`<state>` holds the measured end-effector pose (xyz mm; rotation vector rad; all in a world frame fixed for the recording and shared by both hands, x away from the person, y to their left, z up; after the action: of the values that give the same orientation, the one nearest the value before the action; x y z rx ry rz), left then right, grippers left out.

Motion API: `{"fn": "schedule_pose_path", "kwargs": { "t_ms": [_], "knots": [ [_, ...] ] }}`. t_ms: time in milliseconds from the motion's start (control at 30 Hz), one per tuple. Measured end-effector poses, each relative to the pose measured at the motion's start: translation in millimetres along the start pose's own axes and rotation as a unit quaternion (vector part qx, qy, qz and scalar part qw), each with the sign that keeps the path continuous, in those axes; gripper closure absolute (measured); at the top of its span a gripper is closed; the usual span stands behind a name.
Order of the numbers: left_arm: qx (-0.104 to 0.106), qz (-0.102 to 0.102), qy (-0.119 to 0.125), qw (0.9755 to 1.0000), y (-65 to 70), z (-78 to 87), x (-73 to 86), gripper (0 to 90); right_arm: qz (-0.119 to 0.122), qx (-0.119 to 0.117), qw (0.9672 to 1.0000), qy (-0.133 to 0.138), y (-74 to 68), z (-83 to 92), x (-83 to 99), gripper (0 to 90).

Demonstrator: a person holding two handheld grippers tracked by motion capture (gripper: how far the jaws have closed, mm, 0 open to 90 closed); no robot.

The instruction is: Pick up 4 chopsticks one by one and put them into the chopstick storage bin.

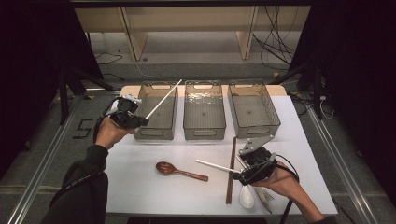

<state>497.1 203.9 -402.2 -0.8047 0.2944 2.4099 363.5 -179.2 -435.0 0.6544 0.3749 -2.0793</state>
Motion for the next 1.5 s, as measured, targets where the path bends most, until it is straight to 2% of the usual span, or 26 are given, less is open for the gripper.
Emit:
{"fn": "schedule_pose_path", "kwargs": {
  "t_ms": [133,267,333,467,767,1067,1267,1333,1500],
  "knots": [
    [-0.011,0.015,-0.004,0.9998,-11.6,-3.9,-2.1,82.9,-0.005,-0.001,1.0000,-0.001,-0.4,0.9,0.9,24.6],
    [-0.019,0.028,-0.004,0.9994,-20.8,-8.1,-6.2,82.9,0.001,-0.002,1.0000,-0.001,-0.8,0.2,1.3,24.6],
    [-0.024,0.024,-0.010,0.9994,-24.5,-11.3,-7.7,82.9,0.002,-0.002,1.0000,-0.002,-1.4,-0.1,1.4,24.6],
    [-0.029,0.034,-0.011,0.9990,-31.7,-15.4,-10.7,82.9,0.004,-0.002,1.0000,-0.001,-1.6,0.0,1.6,24.6],
    [-0.033,0.045,-0.011,0.9984,-38.1,-28.9,-15.0,82.8,0.005,-0.005,1.0000,-0.004,-2.9,-1.9,1.5,24.8],
    [-0.036,0.045,-0.021,0.9981,-34.0,-43.6,-17.0,82.7,0.007,-0.007,0.9999,-0.004,-3.2,-1.9,1.6,25.0],
    [-0.041,0.055,-0.027,0.9973,-34.3,-52.2,-15.0,81.9,0.009,-0.010,0.9999,-0.004,-3.9,-2.1,1.4,25.1],
    [-0.041,0.064,-0.026,0.9968,-34.7,-52.4,-14.9,77.5,0.006,-0.011,0.9999,-0.006,-4.3,-1.6,1.6,25.1],
    [-0.036,0.061,-0.018,0.9973,-28.1,-44.8,-18.0,58.9,0.005,-0.010,0.9999,-0.004,-3.6,-1.7,1.5,25.2]
  ]
}}
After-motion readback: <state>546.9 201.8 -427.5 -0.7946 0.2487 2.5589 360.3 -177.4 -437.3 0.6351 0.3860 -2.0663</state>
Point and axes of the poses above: each handheld gripper's, and its own axes: z roughly backward along the jaws, x roughly out of its underside, y roughly to its right, the point moved 4 cm from there along -z, roughly forward along the jaws, and after that the axes turned 2 degrees about -y, right-handed, at the moved point
